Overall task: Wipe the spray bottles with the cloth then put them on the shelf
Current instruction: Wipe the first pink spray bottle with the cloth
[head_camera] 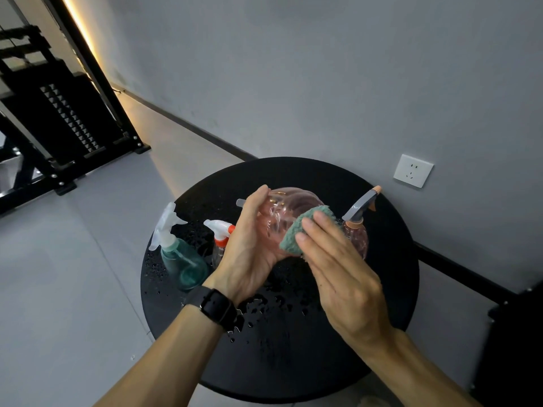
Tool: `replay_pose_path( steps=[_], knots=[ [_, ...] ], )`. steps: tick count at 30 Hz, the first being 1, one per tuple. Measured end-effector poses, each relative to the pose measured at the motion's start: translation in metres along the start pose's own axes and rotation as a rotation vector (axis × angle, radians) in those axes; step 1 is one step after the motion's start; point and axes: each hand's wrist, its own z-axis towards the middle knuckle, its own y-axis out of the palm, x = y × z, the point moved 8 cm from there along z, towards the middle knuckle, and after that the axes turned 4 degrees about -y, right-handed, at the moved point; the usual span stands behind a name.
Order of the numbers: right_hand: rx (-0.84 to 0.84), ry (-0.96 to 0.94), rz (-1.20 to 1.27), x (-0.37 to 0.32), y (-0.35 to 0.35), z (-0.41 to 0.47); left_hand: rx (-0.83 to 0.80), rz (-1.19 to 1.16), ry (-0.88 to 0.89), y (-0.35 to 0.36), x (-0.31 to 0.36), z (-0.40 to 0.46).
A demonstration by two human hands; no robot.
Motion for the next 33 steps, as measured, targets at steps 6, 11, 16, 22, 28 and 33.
replay_pose_path(
  steps=[6, 11, 16, 22, 28, 33],
  knots=[
    [0.101, 0.126, 0.008, 0.013, -0.010, 0.003, 0.028, 0.059, 0.002, 0.005, 0.003, -0.004],
    [0.126, 0.203, 0.142, 0.013, -0.013, 0.013, 0.039, 0.065, 0.015, 0.007, -0.005, -0.007],
    [-0.015, 0.174, 0.215, 0.007, -0.002, 0.017, 0.086, -0.031, 0.025, -0.009, -0.004, -0.006],
    [-0.111, 0.132, 0.283, 0.001, 0.001, 0.014, 0.204, -0.042, -0.012, -0.027, -0.008, -0.006],
    [-0.128, 0.205, 0.367, 0.005, 0.006, 0.009, 0.125, 0.022, -0.030, -0.017, -0.007, -0.007],
    [-0.111, 0.265, 0.392, 0.013, 0.006, 0.008, 0.047, -0.019, -0.064, -0.009, -0.012, -0.008]
  ],
)
